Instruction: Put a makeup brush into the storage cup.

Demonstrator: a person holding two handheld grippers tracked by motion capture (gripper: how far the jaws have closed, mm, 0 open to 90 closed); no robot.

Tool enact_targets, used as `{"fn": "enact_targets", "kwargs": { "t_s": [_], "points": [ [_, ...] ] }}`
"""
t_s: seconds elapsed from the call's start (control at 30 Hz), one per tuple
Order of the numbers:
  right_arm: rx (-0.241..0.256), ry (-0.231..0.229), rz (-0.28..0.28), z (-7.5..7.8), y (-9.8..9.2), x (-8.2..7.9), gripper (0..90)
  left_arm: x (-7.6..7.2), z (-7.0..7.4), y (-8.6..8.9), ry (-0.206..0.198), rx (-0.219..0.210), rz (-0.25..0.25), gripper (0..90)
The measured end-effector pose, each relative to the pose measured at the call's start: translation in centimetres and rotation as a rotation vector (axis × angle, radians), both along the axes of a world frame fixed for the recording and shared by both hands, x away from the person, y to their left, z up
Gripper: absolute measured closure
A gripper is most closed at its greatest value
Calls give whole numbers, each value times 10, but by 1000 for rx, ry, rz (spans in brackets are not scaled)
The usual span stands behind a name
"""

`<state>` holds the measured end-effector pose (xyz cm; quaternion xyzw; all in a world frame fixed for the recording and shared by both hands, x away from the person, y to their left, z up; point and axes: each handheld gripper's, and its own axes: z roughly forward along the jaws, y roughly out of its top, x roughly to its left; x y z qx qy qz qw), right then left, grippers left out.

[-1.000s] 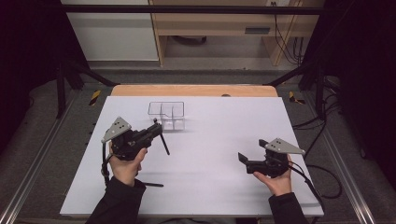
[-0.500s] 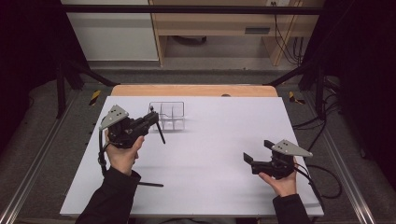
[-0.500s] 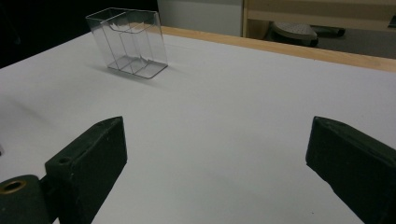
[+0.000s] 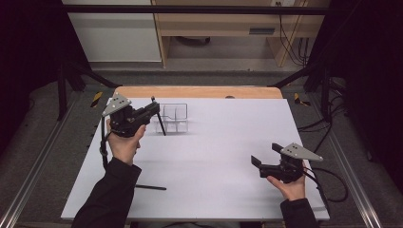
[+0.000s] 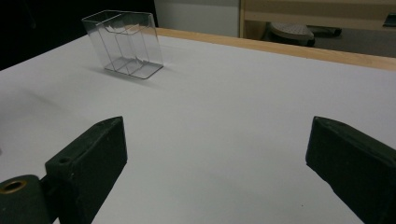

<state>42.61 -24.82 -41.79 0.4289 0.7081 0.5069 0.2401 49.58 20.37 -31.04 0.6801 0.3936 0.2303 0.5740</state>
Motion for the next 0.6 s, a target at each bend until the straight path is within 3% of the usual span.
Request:
{"fn": "enact_targets", "kwargs": {
  "t_s": [0.6],
  "points": [
    [-3, 7, 6, -3, -1, 1, 55, 34, 13, -5, -4, 53, 38, 838]
  ]
}}
